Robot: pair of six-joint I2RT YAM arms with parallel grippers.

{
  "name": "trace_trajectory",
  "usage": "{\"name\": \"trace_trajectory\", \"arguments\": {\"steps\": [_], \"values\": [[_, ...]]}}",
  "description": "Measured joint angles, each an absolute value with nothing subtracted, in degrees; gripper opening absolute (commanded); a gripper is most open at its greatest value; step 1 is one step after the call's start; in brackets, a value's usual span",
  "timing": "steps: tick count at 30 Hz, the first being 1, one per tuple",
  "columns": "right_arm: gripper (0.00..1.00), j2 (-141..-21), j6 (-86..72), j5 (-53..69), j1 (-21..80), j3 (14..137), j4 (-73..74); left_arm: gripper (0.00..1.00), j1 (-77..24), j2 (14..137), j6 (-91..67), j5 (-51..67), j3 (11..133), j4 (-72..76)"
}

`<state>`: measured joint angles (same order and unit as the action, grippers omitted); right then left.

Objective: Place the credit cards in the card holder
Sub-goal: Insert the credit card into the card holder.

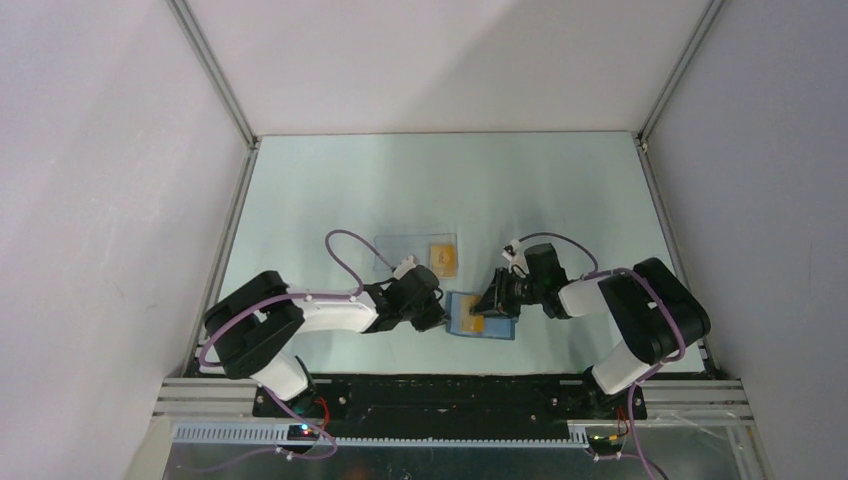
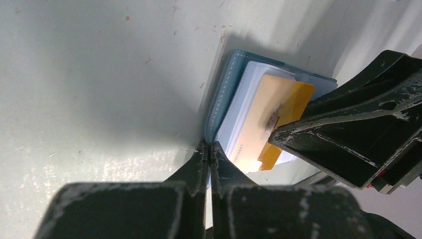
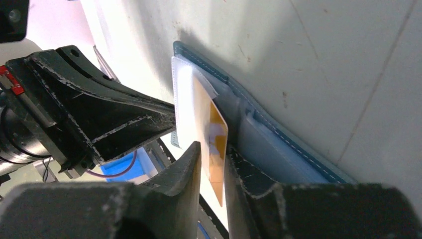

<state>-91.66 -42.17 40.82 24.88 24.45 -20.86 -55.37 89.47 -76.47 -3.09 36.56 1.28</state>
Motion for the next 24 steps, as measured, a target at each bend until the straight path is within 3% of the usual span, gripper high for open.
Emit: {"name": "trace_trajectory", "arguments": {"steps": [7, 15, 24], "values": [[0.47, -89.8, -42.2, 40.1, 25.7, 26.0, -17.0, 0.0, -55.4, 89.6, -76.5, -3.0, 36.6, 1.6], [0.63, -84.6, -37.5, 33.3, 28.1, 31.3, -1.4, 0.0, -55.4, 90.1, -76.5, -2.5, 36.6, 2.6], [0.69, -83.0, -33.4, 25.7, 31.5, 36.6, 10.7, 0.0, -55.4, 90.3, -76.5, -2.2, 36.6, 3.1]]}}
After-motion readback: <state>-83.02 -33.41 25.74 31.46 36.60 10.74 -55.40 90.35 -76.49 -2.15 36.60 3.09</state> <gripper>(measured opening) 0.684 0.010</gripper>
